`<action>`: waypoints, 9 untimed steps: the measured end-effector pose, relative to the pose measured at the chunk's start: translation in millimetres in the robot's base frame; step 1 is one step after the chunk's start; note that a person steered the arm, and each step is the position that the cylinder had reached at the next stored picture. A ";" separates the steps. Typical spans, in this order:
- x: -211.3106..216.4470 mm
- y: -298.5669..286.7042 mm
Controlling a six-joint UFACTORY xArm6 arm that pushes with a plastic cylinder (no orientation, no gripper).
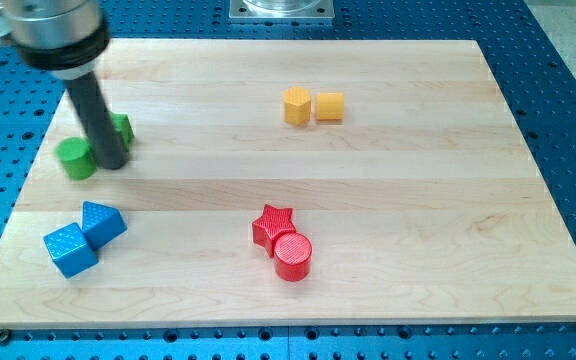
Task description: Separate the hexagon from the yellow heart
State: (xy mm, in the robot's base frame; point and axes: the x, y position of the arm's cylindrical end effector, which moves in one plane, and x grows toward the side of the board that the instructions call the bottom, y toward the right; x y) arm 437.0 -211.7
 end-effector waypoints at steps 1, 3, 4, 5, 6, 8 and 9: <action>-25.5 51.6; -47.9 17.8; -48.0 120.5; -83.8 216.6; -138.3 265.6; -173.5 331.3; -160.9 272.3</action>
State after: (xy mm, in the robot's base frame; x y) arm 276.1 60.7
